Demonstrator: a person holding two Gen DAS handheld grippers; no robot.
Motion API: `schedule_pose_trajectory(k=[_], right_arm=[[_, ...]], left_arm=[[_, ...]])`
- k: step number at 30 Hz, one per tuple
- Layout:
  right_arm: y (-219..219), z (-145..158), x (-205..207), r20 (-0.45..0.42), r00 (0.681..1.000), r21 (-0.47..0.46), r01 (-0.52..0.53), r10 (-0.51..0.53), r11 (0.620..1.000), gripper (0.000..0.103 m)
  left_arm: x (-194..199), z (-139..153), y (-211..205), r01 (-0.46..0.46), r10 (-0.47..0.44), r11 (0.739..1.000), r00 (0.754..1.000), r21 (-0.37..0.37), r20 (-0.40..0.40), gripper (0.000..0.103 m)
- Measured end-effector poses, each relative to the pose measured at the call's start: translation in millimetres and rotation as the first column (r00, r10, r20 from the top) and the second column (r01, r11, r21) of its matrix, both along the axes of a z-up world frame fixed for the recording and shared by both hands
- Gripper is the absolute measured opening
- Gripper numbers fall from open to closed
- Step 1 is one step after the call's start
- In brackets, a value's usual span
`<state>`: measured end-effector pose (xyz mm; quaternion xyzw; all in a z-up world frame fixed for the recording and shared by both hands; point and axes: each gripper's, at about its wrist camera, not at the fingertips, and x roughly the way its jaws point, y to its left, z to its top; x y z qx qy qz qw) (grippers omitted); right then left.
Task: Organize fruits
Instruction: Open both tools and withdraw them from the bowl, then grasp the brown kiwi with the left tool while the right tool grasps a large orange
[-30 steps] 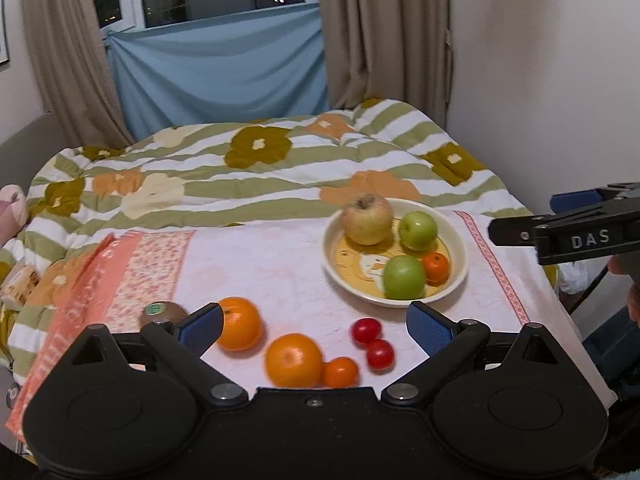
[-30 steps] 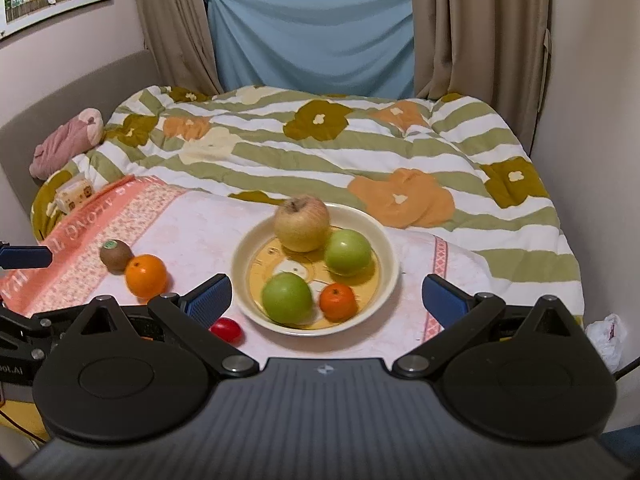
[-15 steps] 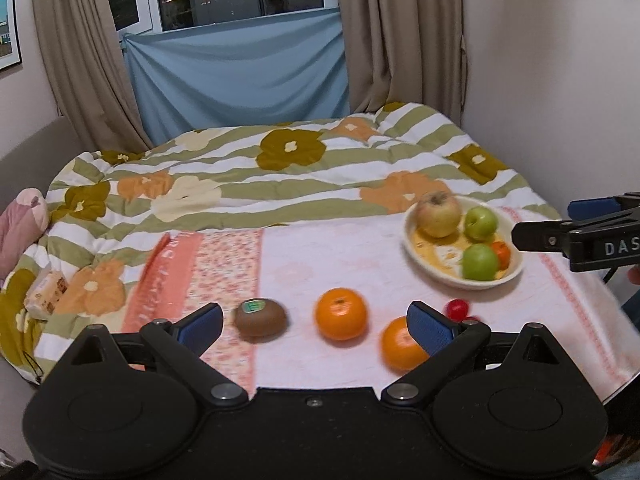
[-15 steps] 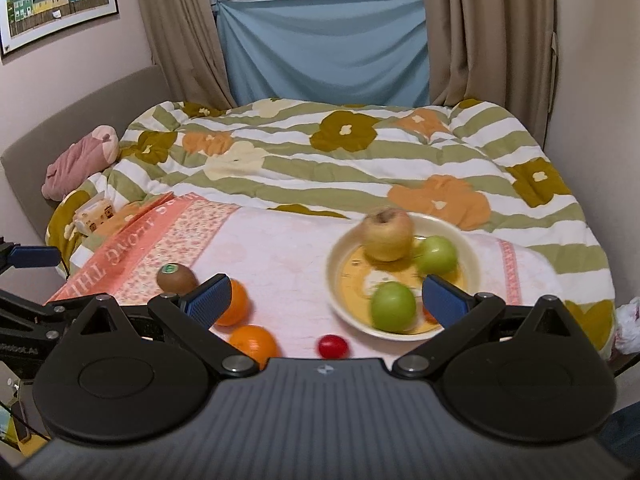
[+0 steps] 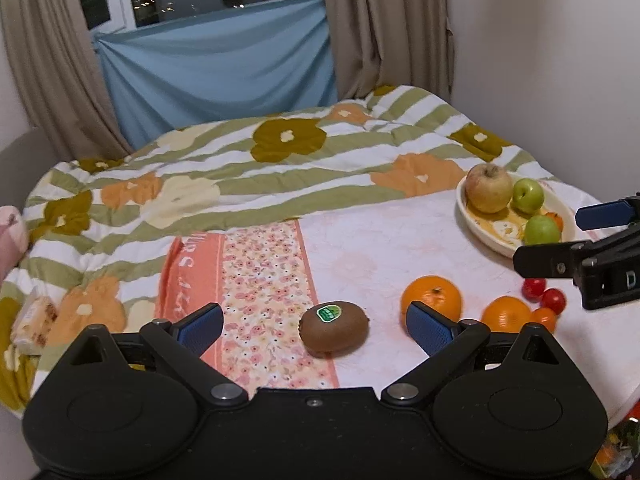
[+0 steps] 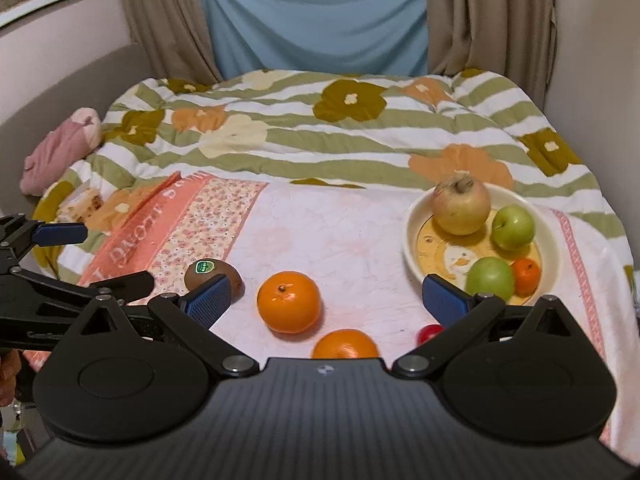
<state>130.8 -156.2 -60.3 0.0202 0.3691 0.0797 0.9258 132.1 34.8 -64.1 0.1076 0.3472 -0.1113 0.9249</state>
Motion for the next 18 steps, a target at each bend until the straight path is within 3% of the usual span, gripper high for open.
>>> schedule_pose_trajectory(k=[7, 18], right_arm=[[27, -33, 31, -0.053, 0.998, -0.020, 0.043, -0.044, 0.999, 0.103], [43, -67, 60, -0.097, 0.993, -0.052, 0.070, -0.075, 0.996, 0.103]], left_arm=[[35, -35, 6, 0.043, -0.045, 0.998, 0.997, -0.034, -0.069, 0.097], [69, -76, -3, 0.112, -0.115, 0.993, 0.983, -0.027, -0.143, 0.088]])
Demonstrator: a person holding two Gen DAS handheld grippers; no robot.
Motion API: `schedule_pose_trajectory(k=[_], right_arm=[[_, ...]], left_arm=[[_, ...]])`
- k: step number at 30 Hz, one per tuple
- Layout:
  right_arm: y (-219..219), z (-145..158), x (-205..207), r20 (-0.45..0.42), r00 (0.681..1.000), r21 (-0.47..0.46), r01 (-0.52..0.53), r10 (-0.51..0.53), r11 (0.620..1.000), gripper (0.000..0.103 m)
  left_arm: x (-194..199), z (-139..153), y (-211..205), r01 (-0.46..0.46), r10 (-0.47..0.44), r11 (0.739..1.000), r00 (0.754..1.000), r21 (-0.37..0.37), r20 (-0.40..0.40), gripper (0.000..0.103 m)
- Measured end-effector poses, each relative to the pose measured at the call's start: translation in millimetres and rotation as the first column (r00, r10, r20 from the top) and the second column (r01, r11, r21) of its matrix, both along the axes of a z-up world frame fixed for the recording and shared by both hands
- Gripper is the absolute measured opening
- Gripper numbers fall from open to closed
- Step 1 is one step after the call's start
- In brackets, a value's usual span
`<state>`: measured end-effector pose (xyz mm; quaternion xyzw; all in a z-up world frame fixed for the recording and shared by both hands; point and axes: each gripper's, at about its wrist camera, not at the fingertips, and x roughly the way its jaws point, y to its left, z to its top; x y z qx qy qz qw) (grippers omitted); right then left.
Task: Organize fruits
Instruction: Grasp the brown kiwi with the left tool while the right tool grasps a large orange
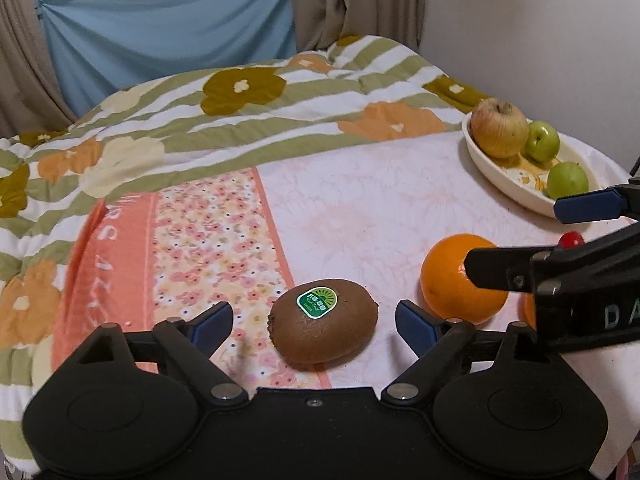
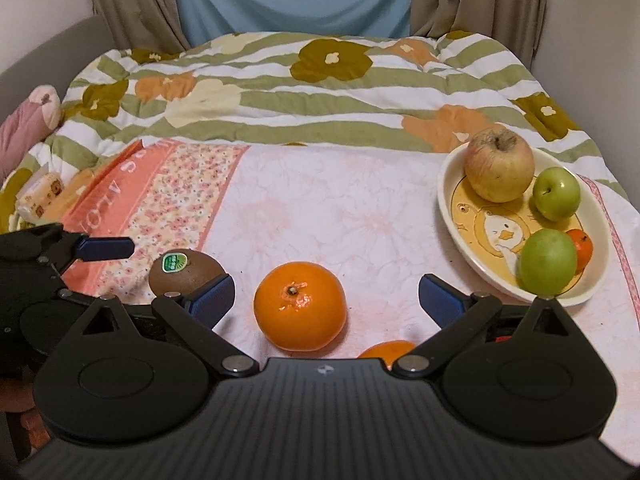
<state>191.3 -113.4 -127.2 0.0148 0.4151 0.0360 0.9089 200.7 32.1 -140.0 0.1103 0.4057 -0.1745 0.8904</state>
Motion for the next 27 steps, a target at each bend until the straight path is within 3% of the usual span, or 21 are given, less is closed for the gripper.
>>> schedule_pose_trajectory(k=[8, 11, 18, 27], right_arm=[[1, -16, 8, -0.030, 0.999, 0.025, 0.014, -0.014, 1.000, 0.103], [-1, -20, 10, -0.041, 0.999, 0.031, 0.016, -0.015, 0.999, 0.103], [-1, -27, 17, -0.060, 0.998, 0.034, 0.008, -0.006, 0.999, 0.103], [4, -33, 19, -0.074, 0.997, 0.051, -0.015, 0.019, 0.999, 0.101]], left_arm=[[8, -12, -3, 0.031, -0.031, 1.000, 0.999, 0.000, -0.042, 0.078], [11, -17, -4, 0.037, -0.037, 0.999, 0.998, 0.000, -0.057, 0.070], [14, -18, 1, 0.039, -0.041, 0.999, 0.997, -0.025, -0.072, 0.068], [8, -17, 6, 0.031, -0.031, 1.000, 0.997, 0.001, -0.066, 0.068]])
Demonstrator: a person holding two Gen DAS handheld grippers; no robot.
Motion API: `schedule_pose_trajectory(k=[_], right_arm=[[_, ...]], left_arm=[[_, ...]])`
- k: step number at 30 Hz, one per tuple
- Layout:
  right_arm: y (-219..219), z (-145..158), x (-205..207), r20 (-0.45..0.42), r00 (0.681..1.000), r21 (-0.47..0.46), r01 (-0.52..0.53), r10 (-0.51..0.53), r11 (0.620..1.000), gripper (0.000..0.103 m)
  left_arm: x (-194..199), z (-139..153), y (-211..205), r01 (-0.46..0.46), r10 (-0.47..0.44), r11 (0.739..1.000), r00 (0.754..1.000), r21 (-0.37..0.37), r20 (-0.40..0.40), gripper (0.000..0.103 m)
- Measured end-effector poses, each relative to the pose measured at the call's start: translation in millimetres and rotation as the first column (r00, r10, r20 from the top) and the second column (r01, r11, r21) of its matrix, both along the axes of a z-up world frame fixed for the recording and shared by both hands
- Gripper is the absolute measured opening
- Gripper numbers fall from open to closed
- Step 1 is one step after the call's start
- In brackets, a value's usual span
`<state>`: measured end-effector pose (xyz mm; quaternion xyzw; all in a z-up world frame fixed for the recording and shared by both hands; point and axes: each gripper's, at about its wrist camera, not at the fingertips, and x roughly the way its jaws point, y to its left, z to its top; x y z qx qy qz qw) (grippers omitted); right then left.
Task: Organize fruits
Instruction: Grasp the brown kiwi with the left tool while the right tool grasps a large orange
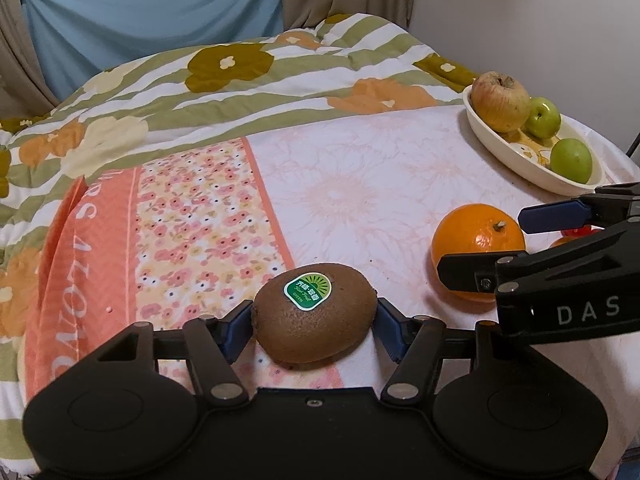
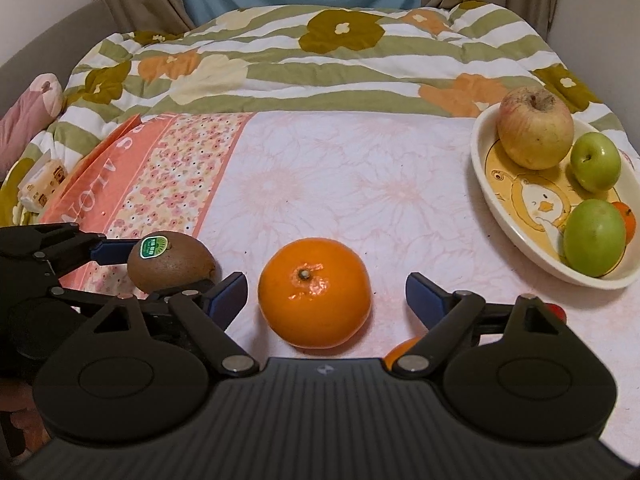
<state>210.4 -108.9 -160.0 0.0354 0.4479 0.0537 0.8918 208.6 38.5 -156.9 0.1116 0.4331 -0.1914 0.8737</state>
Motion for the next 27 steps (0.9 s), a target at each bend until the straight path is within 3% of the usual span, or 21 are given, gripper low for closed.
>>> schedule_pose_trajectory(k=[15, 27], right_arm=[[11, -11, 3, -0.011, 0.998, -0.039, -0.064, 0.064, 0.997, 0.078], [5, 2, -7, 0.044, 0.991, -0.044, -0.122, 0.124, 0.991, 0.077]], left_arm=[[-13, 3, 16, -0.043, 0.044, 0.999, 0.999, 0.021, -0.007, 0.068], [-29, 27, 10, -0.097, 0.096, 0.995, 0.995, 0.022, 0.030, 0.068]])
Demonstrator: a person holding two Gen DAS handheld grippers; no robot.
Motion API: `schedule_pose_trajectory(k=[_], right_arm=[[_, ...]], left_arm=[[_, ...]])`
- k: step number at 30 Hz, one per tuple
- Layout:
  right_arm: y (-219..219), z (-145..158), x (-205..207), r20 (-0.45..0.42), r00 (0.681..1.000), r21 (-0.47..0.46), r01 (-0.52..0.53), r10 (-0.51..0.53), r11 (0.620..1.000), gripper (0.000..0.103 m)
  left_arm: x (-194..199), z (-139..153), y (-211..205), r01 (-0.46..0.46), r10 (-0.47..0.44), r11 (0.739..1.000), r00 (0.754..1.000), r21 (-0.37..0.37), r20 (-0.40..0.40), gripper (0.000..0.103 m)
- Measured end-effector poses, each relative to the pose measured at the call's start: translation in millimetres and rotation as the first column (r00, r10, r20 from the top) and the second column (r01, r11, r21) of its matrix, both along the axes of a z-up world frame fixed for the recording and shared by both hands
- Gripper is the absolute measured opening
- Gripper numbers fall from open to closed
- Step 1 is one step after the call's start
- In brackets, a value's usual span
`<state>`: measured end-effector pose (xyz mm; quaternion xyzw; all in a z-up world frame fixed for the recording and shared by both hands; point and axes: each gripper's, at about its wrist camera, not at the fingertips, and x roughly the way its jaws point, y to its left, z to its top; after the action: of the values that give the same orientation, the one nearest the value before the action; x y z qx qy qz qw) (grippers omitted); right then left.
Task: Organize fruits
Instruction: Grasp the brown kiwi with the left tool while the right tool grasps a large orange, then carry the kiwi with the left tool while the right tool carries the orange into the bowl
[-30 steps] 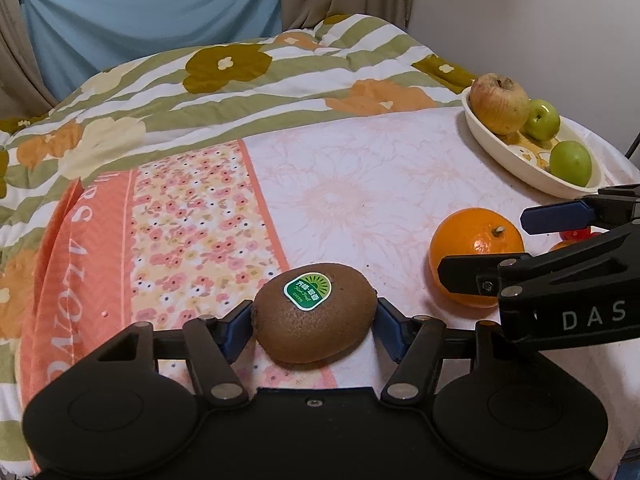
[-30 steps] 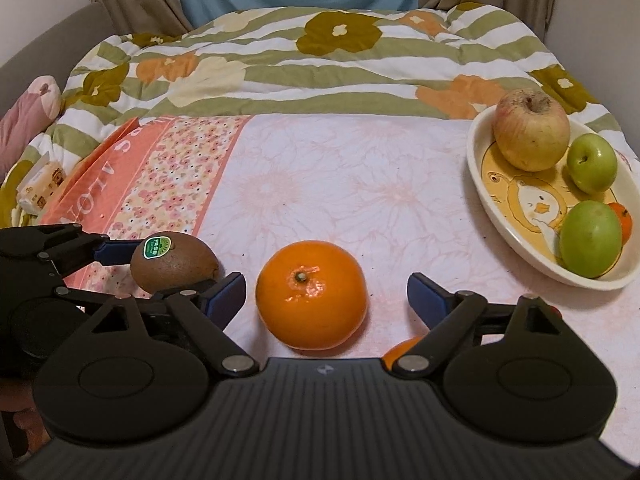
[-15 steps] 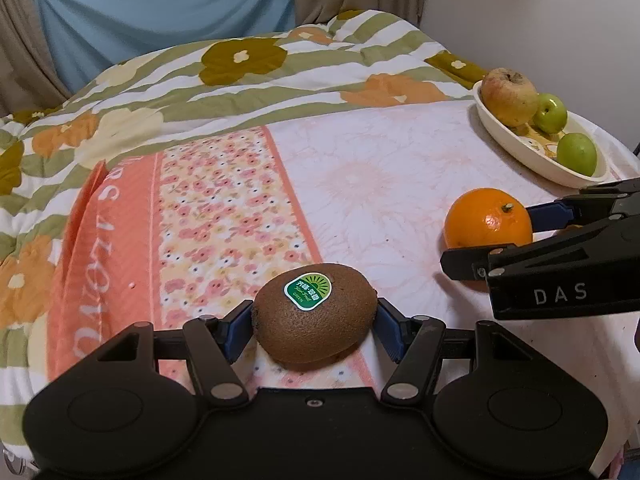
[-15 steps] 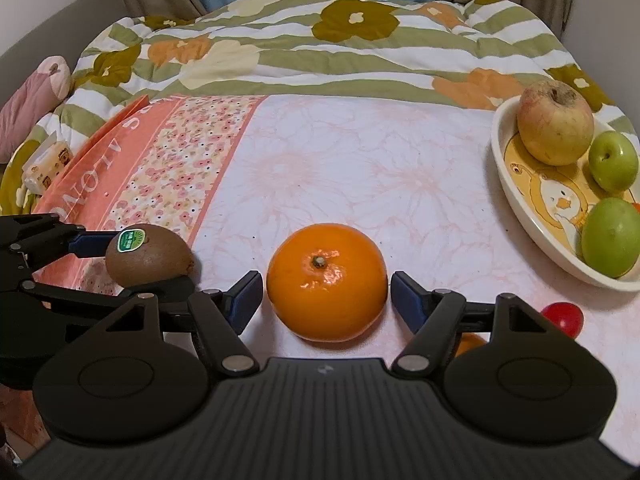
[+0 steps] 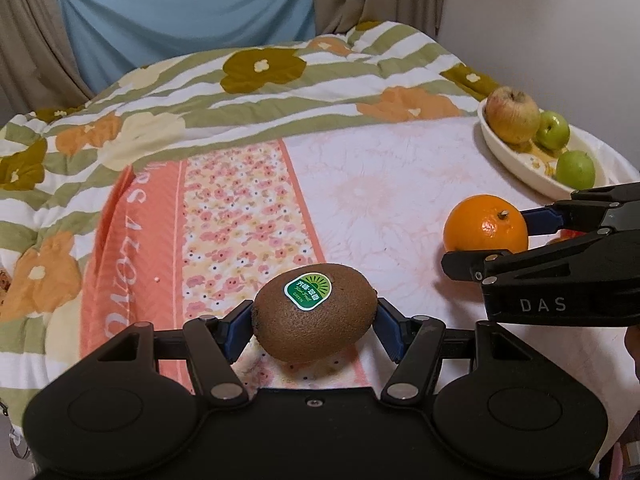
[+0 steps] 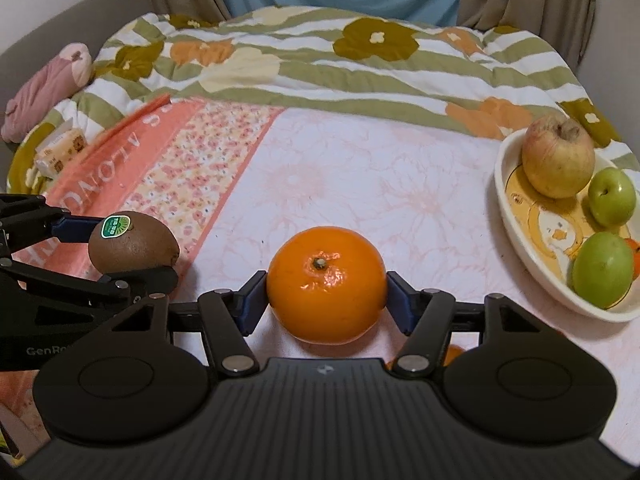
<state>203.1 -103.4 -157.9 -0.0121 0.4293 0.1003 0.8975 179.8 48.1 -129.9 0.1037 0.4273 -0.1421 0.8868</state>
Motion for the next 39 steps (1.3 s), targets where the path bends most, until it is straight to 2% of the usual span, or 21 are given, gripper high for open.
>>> schedule_pose_trajectory(k=[12, 24, 32, 39], right_arm=[[-53, 58, -17, 0.085, 0.996, 0.053, 0.001, -0.006, 0.999, 0.077], [-144, 87, -21, 0.126, 0.991, 0.057, 0.038, -0.045, 0.998, 0.077], [-201, 94, -10, 0.148, 0.987, 0.047, 0.049, -0.055, 0.998, 0.077], [-240, 85, 7, 0.141, 0.989, 0.040, 0.038, -0.043, 0.998, 0.077]], left_arm=[[-12, 47, -40, -0.043, 0.045, 0.999, 0.997, -0.032, 0.059, 0.068], [-12, 82, -114, -0.032, 0.041, 0.997, 0.992, -0.073, 0.120, 0.067], [-1, 85, -161, -0.023, 0.033, 0.997, 0.991, -0.079, 0.129, 0.068], [20, 69, -203, -0.002, 0.010, 0.998, 0.993, -0.063, 0.120, 0.067]])
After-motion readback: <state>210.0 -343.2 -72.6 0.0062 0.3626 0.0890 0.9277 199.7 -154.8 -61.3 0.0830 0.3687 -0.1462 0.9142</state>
